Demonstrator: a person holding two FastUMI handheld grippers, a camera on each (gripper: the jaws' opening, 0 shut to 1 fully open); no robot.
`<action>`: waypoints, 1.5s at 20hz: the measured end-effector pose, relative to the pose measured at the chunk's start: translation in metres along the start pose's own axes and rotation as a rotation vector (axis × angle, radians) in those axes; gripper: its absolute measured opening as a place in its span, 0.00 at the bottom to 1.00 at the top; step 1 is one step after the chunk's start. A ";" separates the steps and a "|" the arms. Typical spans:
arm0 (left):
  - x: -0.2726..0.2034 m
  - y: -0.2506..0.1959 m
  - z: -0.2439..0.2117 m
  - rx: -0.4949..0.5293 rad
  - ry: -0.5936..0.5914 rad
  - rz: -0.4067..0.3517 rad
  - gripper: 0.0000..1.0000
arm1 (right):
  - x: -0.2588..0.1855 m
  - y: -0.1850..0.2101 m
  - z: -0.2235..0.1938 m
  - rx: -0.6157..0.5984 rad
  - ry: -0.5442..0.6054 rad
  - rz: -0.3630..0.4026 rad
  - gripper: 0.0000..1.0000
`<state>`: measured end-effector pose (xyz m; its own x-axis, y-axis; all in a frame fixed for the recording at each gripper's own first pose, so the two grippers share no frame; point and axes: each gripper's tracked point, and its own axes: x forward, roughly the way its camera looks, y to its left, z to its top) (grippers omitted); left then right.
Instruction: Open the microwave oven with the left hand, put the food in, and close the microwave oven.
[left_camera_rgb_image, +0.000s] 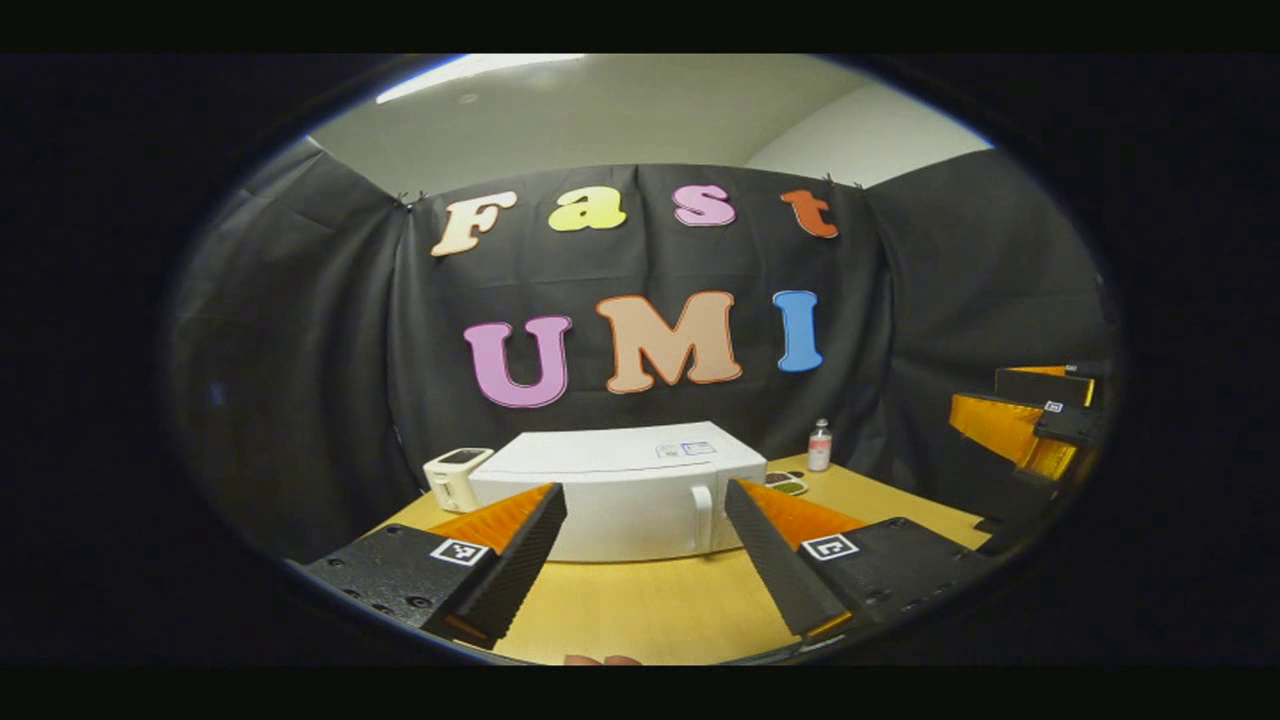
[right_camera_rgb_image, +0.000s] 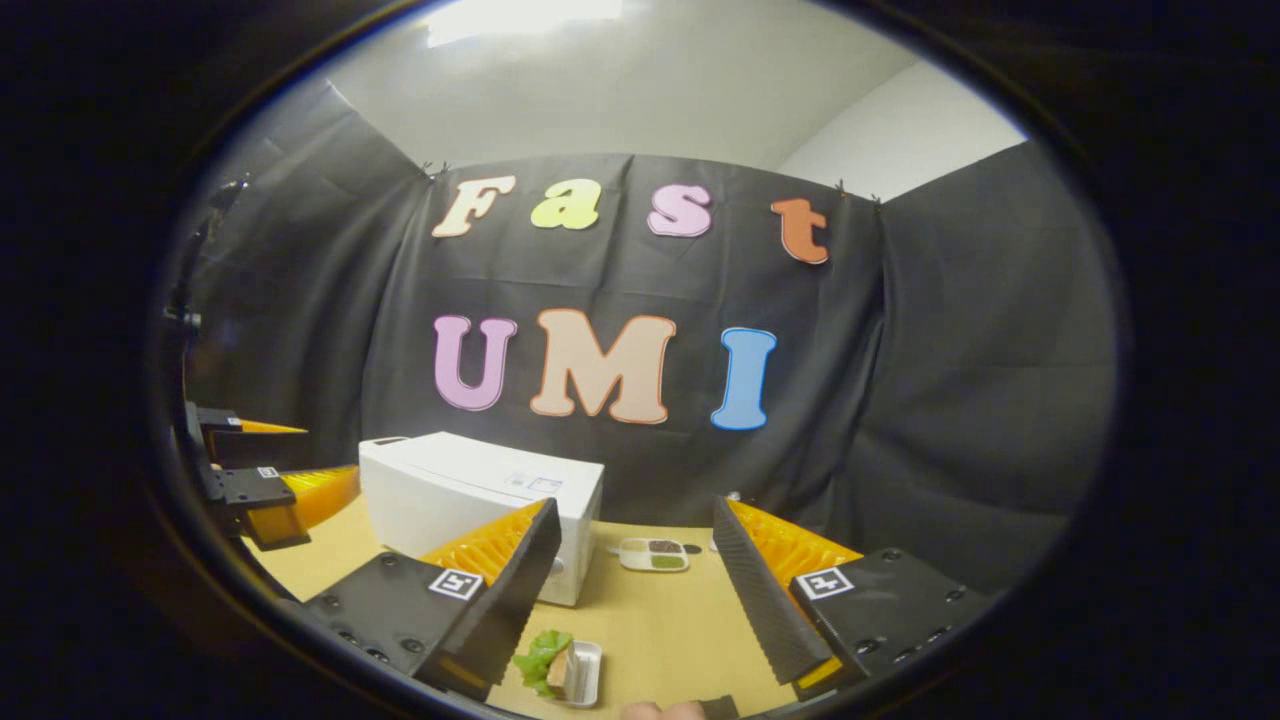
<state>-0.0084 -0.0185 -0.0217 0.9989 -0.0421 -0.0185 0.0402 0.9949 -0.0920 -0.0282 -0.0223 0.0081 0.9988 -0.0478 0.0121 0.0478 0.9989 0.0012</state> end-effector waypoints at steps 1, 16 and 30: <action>0.002 -0.004 -0.006 -0.036 0.009 -0.009 0.98 | 0.000 -0.002 0.001 -0.001 0.000 -0.002 0.97; 0.116 -0.025 -0.103 0.006 0.117 -0.029 0.98 | -0.021 -0.047 -0.021 -0.027 0.129 -0.062 0.97; 0.203 -0.051 -0.189 0.051 0.220 -0.041 0.98 | -0.033 -0.093 -0.034 -0.090 0.199 -0.191 0.97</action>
<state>0.1878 -0.0954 -0.2093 0.9677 -0.0962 -0.2331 0.0876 0.9950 -0.0470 -0.0653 -0.1137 -0.0264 0.9539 -0.2428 -0.1765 0.2271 0.9682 -0.1047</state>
